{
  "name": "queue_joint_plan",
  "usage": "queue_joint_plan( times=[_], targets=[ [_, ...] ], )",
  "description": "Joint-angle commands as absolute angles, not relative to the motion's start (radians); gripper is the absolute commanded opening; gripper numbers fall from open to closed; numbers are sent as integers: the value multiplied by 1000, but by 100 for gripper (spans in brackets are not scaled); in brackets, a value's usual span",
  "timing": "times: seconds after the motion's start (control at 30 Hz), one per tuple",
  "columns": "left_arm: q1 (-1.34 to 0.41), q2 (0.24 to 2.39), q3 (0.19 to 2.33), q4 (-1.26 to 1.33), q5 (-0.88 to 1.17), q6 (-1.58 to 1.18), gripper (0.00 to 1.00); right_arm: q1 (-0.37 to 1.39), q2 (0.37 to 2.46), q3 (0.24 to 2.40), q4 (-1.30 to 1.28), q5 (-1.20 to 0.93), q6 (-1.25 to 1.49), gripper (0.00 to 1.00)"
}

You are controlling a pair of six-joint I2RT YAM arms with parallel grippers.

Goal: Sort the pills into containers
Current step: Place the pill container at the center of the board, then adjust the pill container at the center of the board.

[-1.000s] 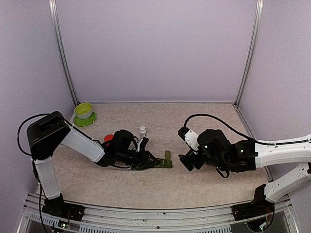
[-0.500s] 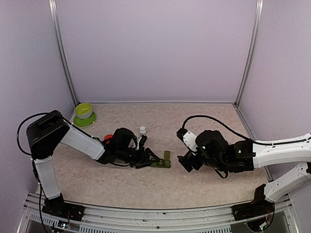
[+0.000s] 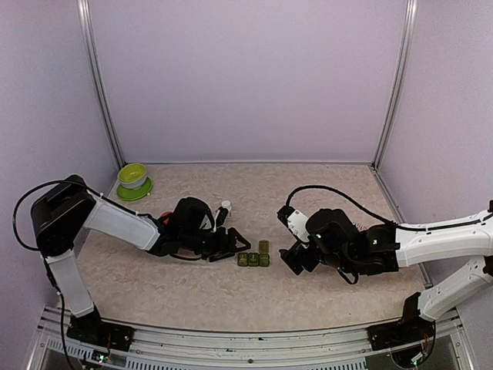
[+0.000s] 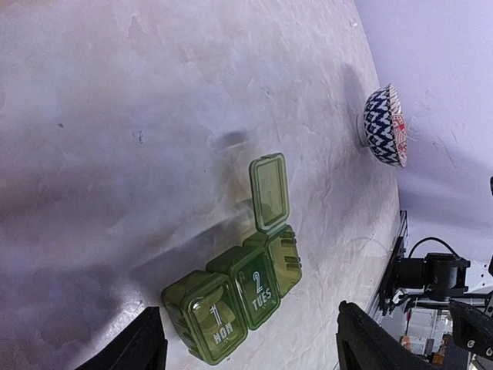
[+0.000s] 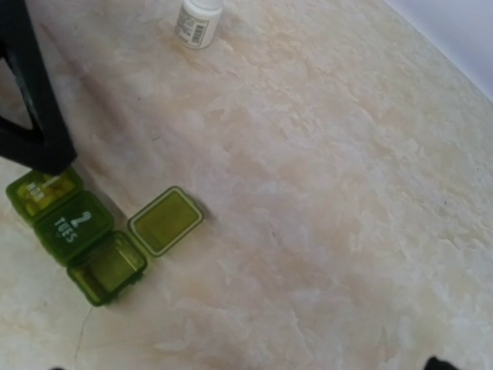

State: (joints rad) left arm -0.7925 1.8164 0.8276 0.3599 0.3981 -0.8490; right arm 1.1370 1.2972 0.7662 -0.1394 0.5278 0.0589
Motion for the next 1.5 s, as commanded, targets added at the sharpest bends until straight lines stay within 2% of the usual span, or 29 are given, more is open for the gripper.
queue_joint_plan(
  times=[0.0,0.33,0.57,0.63,1.03,1.47],
  targets=[
    [-802,1762,842,323,365,-836,74,1131,1319,758,-126,525,87,100],
    [-944,1653,722,325,252,-986,81,1131,1308,747,-121,531,99,100],
    [-993,1686,670,401,229,-1052,89,1131,1312,745,-119,537,94,100],
    [-994,1720,686,416,236,-1052,93,1131,1309,741,-116,535,95,100],
    [-958,1883,805,440,255,-1024,99,1131,1270,718,-125,539,109,100],
    [-870,1914,899,341,240,-921,99,1131,1293,725,-115,537,104,100]
  ],
)
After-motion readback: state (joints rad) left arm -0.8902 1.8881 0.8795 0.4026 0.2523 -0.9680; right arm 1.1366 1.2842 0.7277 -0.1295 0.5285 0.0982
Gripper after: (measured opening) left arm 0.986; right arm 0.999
